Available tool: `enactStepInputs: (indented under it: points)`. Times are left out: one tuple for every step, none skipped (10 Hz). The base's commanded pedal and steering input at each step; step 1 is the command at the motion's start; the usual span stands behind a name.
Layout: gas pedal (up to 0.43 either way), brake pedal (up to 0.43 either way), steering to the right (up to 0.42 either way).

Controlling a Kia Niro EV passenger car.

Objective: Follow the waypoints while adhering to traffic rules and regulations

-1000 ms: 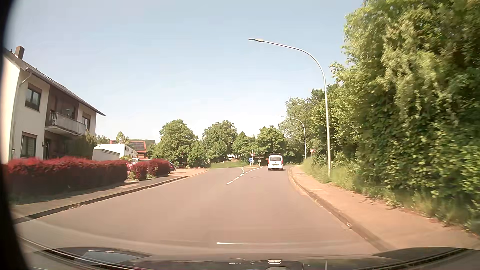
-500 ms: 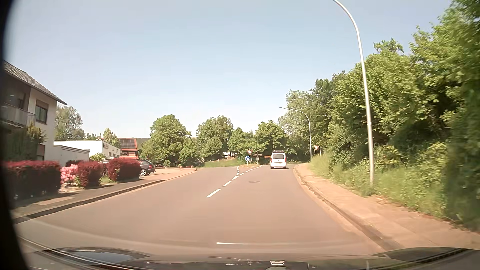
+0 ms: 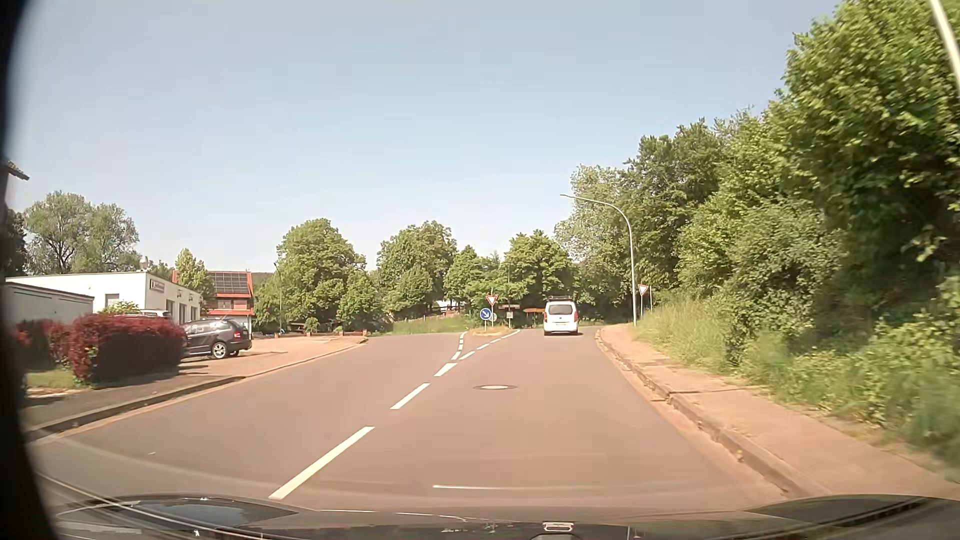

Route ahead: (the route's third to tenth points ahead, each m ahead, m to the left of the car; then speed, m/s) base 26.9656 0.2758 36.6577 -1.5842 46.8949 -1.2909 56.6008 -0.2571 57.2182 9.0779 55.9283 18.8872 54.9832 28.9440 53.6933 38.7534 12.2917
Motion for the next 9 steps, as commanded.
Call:
enactStepInputs:
  points:
    - [0.067,0.000,0.009]
    - [0.039,0.000,0.010]
    - [0.000,0.000,0.010]
    - [0.000,0.000,0.010]
    - [0.000,0.000,0.011]
    - [0.000,0.000,0.012]
    - [0.000,0.000,0.013]
    - [0.000,0.000,0.014]
    - [0.000,0.000,0.014]
